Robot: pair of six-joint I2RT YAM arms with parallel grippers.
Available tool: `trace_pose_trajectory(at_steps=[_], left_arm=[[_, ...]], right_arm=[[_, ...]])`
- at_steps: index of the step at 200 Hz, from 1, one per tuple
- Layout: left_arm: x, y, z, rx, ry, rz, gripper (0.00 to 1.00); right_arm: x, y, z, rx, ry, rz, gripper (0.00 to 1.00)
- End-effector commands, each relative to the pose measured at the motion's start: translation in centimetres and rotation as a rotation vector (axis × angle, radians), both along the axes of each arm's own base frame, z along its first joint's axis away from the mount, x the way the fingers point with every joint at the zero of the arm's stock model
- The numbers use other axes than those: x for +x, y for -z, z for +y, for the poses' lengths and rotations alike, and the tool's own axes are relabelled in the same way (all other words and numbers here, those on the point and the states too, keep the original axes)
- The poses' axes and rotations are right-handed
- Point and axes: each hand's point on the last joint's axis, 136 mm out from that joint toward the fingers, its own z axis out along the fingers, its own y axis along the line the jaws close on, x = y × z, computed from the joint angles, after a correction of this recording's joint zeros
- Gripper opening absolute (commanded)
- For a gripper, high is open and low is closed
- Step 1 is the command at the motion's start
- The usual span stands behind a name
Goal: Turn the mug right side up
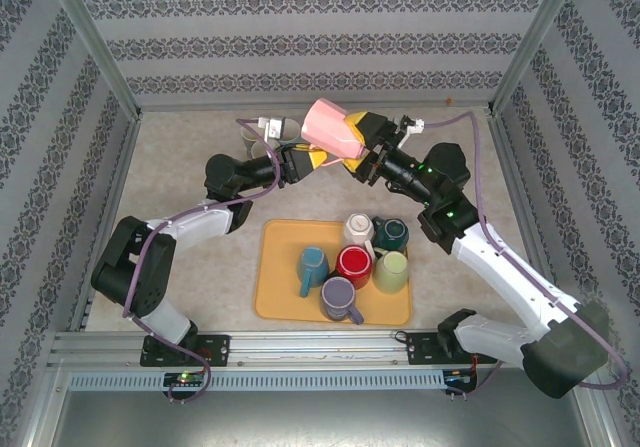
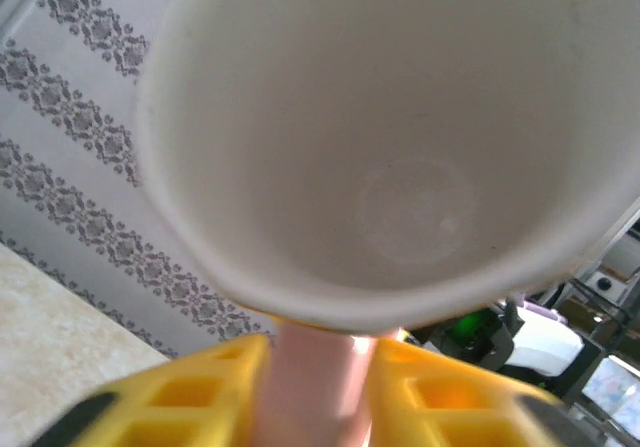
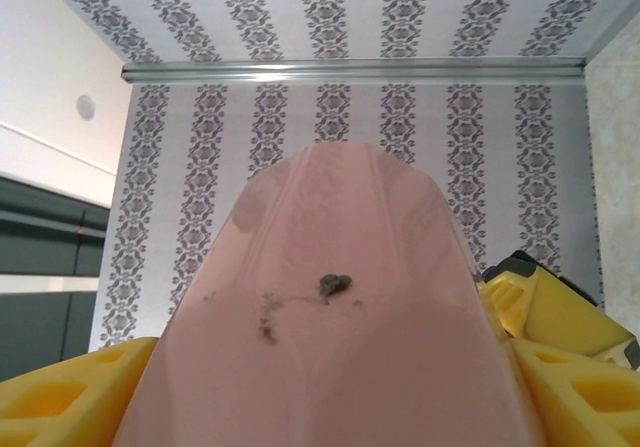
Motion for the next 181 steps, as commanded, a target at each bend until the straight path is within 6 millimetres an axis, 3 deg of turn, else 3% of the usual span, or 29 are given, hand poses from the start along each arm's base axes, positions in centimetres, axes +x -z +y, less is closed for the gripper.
trace_pose_trajectory(at_steps=[1,19,37,68,90,148,181], left_arm=[[-2.6,-2.9,0.0,-0.032,0.045,-0.186,0.14],[-2.8,-3.0,0.1,-0.030,0.047,-0.196,0.00],[-3.1,-3.4,0.2,-0.035,0.045,-0.208,0.00],[-3.7,-4.2,0.5,-0.042,0.053,-0.220,0.00],[-4.1,-4.7,0.7,-0.049,0.054,-0.223,0.00],[-3.8,-4.5,1.0,-0.059,0.027,-0.182,0.00],[-1.4,-1.8,1.0,0.107,-0.144,-0.136,0.00]], right_arm=[[-0.5,-2.7,-0.3,0.055,0.013,-0.098,0.35],[-0.5,-2.5,0.0,0.050,0.004,-0.094,0.35],[-0.6,-2.2,-0.1,0.041,0.007,-0.085,0.39],[-0.6,-1.6,-1.0,-0.002,0.040,-0.077,0.70],[-0.7,-1.3,-1.8,-0.040,0.073,-0.084,0.97],[-0.9,1.5,-5.6,-0.150,0.215,-0.061,0.98],[-2.2,3.1,-9.9,-0.380,0.357,-0.053,0.98]])
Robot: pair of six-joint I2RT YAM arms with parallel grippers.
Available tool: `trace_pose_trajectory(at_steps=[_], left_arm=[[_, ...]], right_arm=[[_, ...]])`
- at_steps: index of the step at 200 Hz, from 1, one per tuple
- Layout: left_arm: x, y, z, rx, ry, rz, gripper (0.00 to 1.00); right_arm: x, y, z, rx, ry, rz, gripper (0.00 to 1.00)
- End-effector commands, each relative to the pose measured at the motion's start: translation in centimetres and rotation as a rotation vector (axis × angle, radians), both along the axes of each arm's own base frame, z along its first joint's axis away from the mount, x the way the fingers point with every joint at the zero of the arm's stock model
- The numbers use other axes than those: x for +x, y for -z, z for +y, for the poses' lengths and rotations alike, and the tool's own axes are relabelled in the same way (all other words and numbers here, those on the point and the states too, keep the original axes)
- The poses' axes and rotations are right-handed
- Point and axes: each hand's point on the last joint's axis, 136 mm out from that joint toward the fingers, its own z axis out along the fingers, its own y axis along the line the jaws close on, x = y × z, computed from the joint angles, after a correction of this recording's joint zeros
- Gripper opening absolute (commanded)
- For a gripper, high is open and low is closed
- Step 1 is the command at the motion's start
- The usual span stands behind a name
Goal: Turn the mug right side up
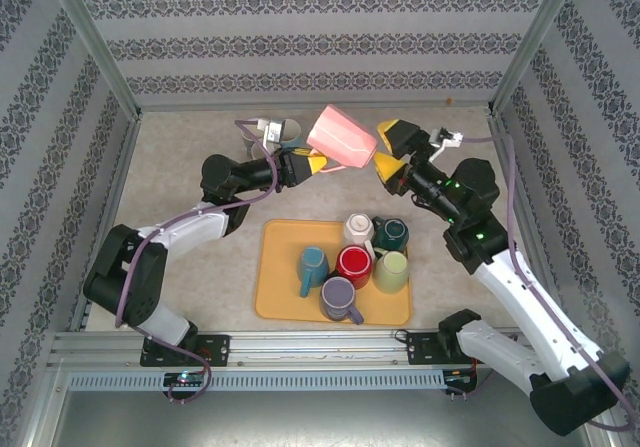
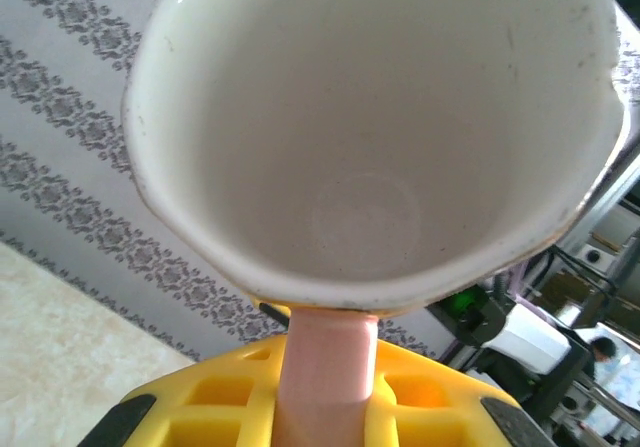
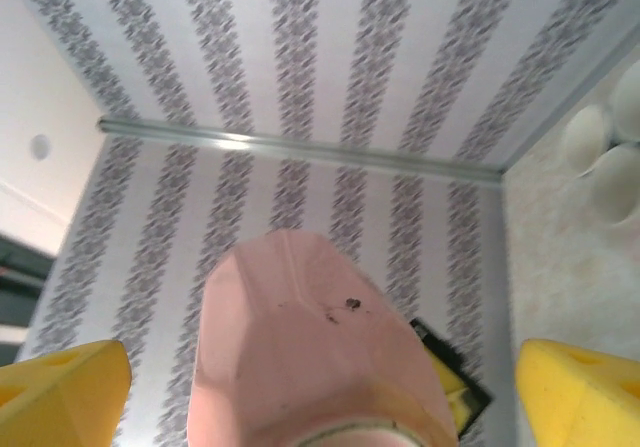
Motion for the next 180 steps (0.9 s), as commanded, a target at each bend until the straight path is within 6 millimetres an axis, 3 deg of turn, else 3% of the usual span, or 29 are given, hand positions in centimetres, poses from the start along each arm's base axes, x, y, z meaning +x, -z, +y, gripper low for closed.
trace_pose_trajectory(at_steps=[1,28,69,109,180], left_arm=[[0.3,-1.4,0.8,0.070,-0.166,-0.113,0.00],[3.0,2.5,1.6,0.416,-0.457,-0.129,0.00],[6.9,7.8,3.6,0.851,-0.767,-0.107,0.00],[10.1,11.2,4.1,1.012,-0.877,-0.055,0.00],[14.4,15.9,0.2,1.083,-0.857,-0.042,0.00]], right_arm=[[-0.9,1.5,-3.4,-0.207,0.131,0.005,0.98],[-2.3,2.8,-6.5,-0.463,0.226,0.040,0.98],[-2.9,4.3,-7.8,-0.614,0.248,0.058,0.98],[-3.0,4.8,-7.8,-0.656,0.232,0.046,0.98],[-3.3,6.1,-7.3,-0.707,0.187,0.031,0.97]])
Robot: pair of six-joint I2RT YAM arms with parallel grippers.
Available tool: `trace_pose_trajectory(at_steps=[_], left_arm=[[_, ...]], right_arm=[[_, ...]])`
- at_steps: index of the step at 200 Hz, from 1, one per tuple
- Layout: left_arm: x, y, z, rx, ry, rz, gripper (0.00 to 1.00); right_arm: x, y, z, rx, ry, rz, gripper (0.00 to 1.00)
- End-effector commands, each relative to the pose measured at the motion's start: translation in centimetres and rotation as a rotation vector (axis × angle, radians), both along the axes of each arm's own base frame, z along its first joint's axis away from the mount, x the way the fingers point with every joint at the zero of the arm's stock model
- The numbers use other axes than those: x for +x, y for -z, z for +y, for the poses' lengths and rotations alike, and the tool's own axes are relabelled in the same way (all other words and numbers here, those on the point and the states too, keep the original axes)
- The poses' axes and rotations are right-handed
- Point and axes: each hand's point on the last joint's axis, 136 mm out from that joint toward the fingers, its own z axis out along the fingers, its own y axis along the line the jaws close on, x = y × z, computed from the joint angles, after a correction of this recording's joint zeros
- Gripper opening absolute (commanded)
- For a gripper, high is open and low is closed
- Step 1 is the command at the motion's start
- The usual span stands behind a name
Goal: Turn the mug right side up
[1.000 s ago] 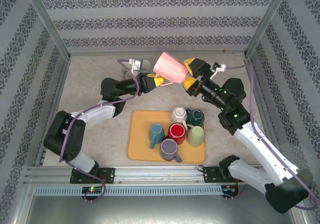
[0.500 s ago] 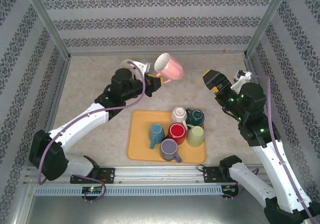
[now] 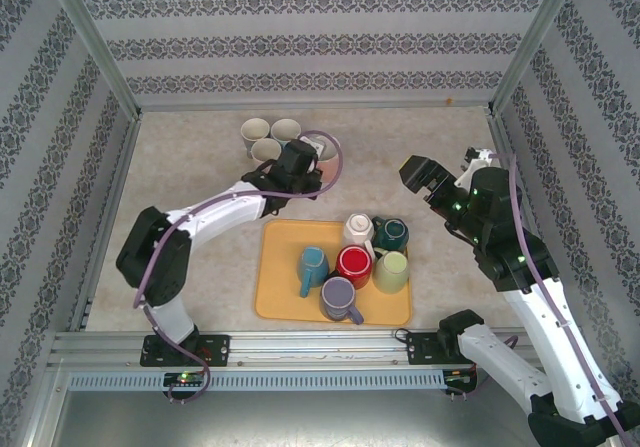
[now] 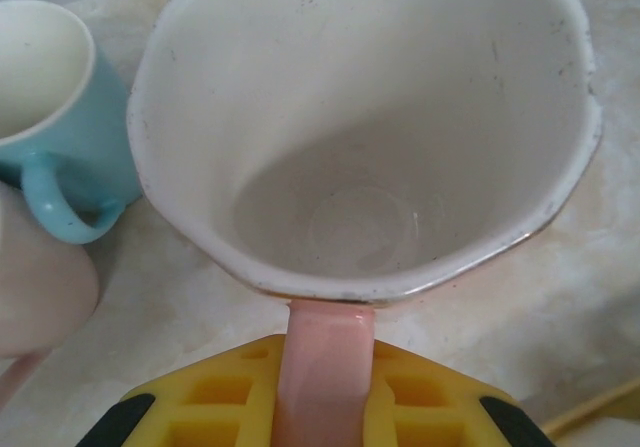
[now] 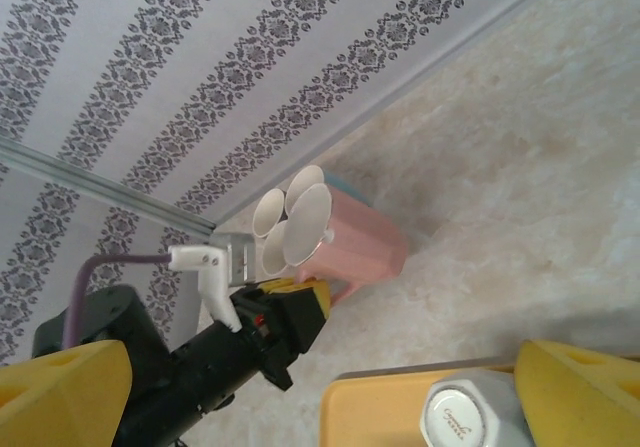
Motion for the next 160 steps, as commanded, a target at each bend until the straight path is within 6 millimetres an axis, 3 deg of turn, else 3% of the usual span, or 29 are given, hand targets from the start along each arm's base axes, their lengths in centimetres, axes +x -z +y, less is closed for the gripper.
trace_pose_trajectory(at_steps=[1,80,160], left_arm=[[2.6,-4.4,-2.0,-0.049,-0.012,-0.142,0.00],[7.6,-0.5,-2.9,0.103,-0.106,-0.163,0.00],[10.3,3.2,-2.4,0.132,-0.150,-0.107,0.00]], right_arm=[[-0.2,0.7,-0.1,-0.046,-0.015,-0.003,0.97],[-0.2,2.1,-0.4,-0.076,-0.013,0.014,0.97],[-0.8,2.3,-1.2,-0.125,-0.007,0.015,0.97]])
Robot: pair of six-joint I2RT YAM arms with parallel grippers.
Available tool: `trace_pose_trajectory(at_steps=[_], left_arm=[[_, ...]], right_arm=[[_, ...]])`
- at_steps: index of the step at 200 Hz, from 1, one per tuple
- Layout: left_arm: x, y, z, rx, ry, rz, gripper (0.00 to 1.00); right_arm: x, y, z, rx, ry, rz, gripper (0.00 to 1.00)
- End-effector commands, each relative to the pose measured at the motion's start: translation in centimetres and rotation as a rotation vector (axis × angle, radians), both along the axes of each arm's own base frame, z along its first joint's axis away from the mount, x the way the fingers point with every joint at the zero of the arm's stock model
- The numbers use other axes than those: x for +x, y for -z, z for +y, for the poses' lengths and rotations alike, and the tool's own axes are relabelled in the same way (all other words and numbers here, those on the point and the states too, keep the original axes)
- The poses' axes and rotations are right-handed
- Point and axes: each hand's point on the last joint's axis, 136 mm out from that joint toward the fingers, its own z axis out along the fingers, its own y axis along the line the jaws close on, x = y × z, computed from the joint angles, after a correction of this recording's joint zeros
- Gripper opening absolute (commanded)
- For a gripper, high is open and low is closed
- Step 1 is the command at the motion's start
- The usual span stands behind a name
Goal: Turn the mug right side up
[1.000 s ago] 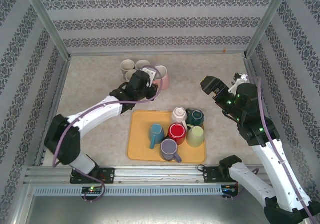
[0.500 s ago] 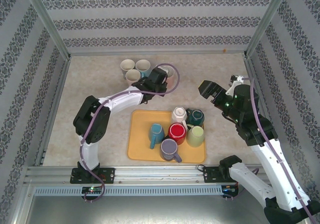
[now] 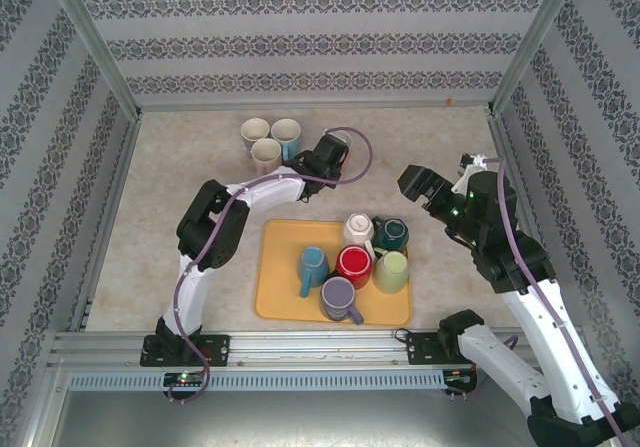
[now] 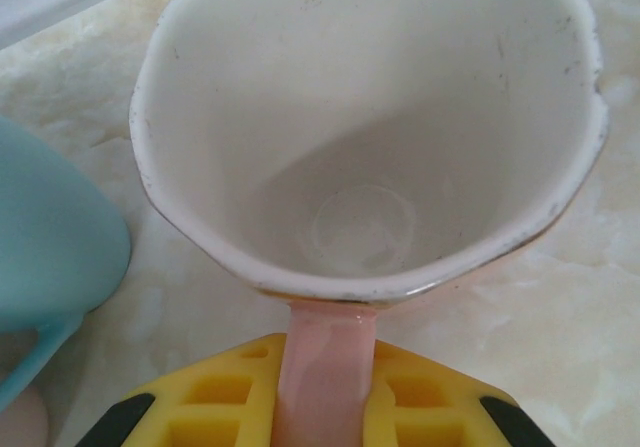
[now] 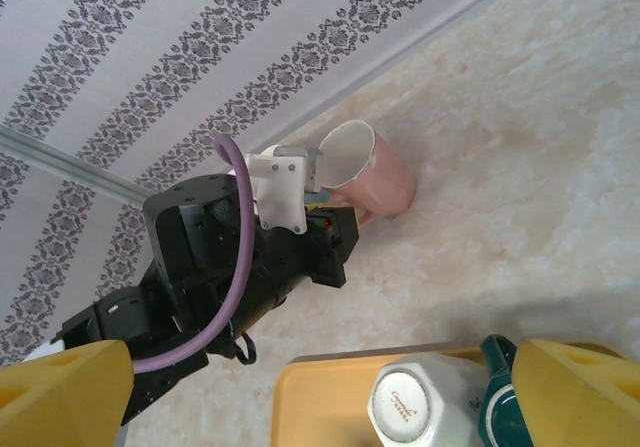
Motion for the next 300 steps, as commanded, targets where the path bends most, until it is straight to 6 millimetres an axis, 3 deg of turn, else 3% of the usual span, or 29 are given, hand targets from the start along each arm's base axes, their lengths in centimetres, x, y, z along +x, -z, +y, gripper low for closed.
trace_pose_trajectory(at_steps=[1,54,105,176,194,239,300], left_arm=[[2.3,-2.7,0.3,-0.036,-0.052,-0.080,0.00],[3.6,-1.3,1.8,-0.010,-0.112,-0.078,0.00],[4.1,-0.4,2.6,-0.016,-0.126,-0.057,0.19],[3.0,-1.4,2.5,-0.074,-0.112,-0.066,0.47],[2.6,-1.9,2.9,-0.081,-0.117,-0.071,0.50],[0.7,-5.5,3.5,-0.159,-0.108,-0.107,0.52],[-3.9,-12.6,3.8,-0.290,-0.024,-0.090,0.52]], right_arm=[[-0.4,0.2,-0.7,-0.042,0.007,-0.009,0.97],[-0.9,0.1,-0.8,-0.051,-0.001,-0.022,0.97],[-1.0,0.1,-0.5,-0.058,-0.025,-0.026,0.98],[-1.1,-0.4,-0.1,-0.083,-0.063,-0.035,0.98],[-1.2,-0.5,-0.3,-0.098,-0.059,-0.025,0.98],[-1.5,0.3,0.0,-0.142,-0.098,0.036,0.98],[-2.2,4.8,3.1,-0.304,-0.326,0.239,0.97]])
